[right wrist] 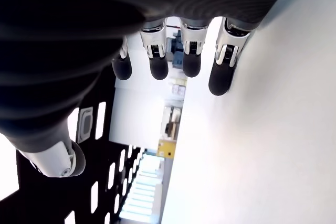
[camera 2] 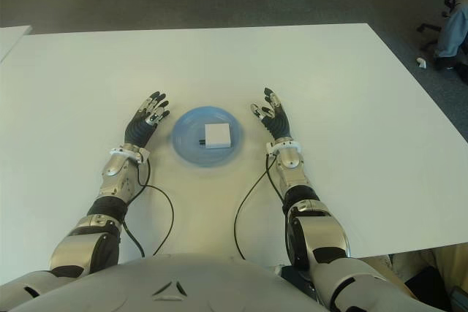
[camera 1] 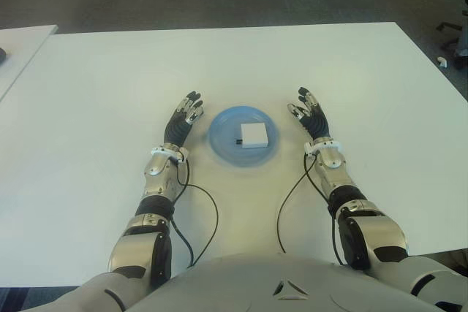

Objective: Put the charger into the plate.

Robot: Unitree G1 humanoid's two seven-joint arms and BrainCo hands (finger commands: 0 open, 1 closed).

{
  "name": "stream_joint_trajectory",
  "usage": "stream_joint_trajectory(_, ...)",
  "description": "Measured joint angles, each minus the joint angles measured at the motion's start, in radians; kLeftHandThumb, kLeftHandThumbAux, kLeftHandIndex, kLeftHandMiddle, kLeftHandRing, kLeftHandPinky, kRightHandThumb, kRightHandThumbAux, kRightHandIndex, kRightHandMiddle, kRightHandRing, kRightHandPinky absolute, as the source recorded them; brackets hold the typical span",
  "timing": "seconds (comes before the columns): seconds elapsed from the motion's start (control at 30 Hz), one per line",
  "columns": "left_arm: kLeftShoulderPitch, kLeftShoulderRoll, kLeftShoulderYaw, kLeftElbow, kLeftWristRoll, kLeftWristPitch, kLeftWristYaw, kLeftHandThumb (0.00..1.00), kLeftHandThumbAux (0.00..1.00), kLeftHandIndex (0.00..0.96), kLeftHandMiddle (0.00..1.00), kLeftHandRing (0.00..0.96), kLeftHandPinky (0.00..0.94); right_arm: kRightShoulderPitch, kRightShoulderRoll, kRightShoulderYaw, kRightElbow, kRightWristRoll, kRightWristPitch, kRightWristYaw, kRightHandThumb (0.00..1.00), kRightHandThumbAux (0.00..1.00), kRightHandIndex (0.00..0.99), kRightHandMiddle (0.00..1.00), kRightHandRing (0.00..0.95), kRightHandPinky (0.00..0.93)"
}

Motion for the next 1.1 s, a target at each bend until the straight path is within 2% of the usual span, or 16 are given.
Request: stream_joint_trajectory(1.1, -0.001, 0.001, -0.003, 0.004, 0.008, 0.0, 0.002, 0.182, 0.633, 0.004, 0.046, 0.019, 0.02, 0.021, 0.004, 0.002, -0.035, 0.008, 0.006, 0.006, 0.122, 0.602, 0.0, 0.0, 0.0, 0.022)
